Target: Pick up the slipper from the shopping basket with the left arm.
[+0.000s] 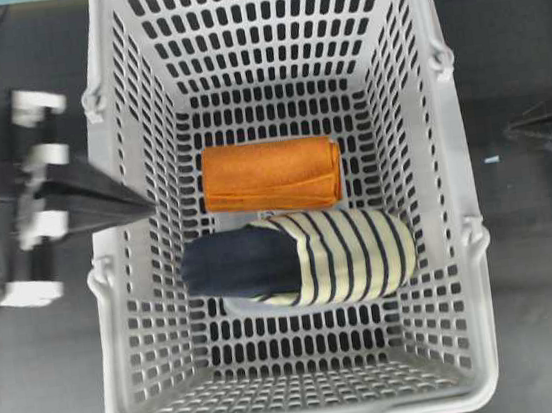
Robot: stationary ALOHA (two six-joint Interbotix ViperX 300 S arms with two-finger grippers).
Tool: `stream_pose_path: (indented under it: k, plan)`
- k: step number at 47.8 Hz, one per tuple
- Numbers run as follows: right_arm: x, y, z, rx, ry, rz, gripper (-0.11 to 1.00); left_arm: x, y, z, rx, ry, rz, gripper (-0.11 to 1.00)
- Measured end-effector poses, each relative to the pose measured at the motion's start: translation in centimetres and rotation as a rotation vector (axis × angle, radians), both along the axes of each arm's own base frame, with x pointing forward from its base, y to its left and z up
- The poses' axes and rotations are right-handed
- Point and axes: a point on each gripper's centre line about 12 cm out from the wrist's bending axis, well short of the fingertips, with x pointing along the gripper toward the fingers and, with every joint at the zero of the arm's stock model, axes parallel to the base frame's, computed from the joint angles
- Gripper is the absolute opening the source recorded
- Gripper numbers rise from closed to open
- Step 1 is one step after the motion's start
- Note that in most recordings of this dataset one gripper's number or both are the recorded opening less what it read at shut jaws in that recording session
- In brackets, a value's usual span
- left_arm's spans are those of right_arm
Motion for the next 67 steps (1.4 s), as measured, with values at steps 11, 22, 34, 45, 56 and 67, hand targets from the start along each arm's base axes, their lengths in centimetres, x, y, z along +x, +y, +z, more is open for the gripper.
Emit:
stream_pose_path:
  k: [11, 22, 34, 45, 56, 67]
  plan:
    - [0.0, 0.0, -0.5, 0.033, 0.046, 0.0, 0.04, 6.2, -0.5, -0.9, 0.01, 0.179, 0.008, 0.03]
    - [-0.3, 0.0, -0.5, 0.047, 0.057, 0.001, 0.59, 11.3, -0.9, -3.1, 0.024, 0.368, 0.017, 0.61]
    - [-0.5, 0.0, -0.6, 0.079, 0.066, 0.002, 0.77, 16.5, -1.6, -6.0, 0.038, 0.506, 0.017, 0.9]
    - [-0.5, 0.0, -0.6, 0.079, 0.071, 0.002, 0.77, 18.7, -2.5, -11.3, 0.053, 0.641, 0.007, 0.9]
    - [-0.6, 0.0, -0.5, 0.079, 0.066, 0.002, 0.76, 19.1, -2.9, -13.9, 0.059, 0.715, 0.006, 0.9]
    - [-0.6, 0.0, -0.7, 0.082, 0.077, 0.001, 0.76, 18.8, -2.9, -15.6, 0.066, 0.754, 0.004, 0.77]
